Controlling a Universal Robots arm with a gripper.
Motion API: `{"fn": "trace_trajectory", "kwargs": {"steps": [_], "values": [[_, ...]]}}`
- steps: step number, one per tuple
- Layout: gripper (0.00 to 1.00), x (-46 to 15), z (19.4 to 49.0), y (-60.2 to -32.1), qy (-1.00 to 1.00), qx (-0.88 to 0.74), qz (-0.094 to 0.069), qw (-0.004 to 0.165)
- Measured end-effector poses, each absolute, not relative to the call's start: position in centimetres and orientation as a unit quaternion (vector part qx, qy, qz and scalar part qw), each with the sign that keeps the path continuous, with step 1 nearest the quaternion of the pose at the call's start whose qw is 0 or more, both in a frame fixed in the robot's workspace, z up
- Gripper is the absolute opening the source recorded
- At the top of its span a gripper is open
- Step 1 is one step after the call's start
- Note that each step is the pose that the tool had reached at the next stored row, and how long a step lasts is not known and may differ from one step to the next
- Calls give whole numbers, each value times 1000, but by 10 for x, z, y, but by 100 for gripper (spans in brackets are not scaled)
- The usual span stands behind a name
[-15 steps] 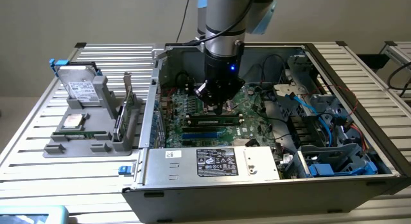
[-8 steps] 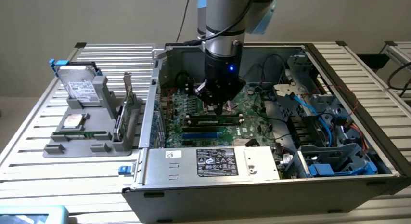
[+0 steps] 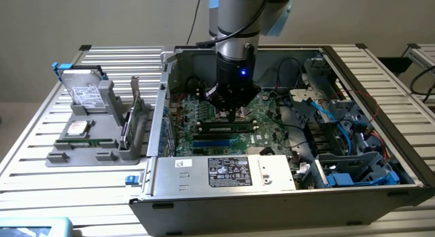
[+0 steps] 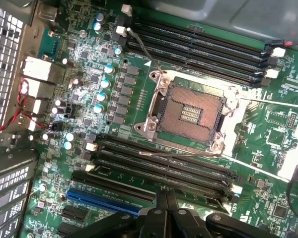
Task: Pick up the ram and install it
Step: 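Press down the ram until it locks into place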
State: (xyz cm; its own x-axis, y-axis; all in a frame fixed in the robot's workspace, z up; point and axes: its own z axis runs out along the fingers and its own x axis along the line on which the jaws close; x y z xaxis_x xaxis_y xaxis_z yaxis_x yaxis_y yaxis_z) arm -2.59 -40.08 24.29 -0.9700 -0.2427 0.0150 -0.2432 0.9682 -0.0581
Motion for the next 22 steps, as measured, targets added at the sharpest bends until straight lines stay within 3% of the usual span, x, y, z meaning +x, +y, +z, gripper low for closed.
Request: {"fn": "trace_trajectory", "kwargs": {"steps": [22], "values": [[11, -26, 243, -401, -999, 34, 38, 2]]}}
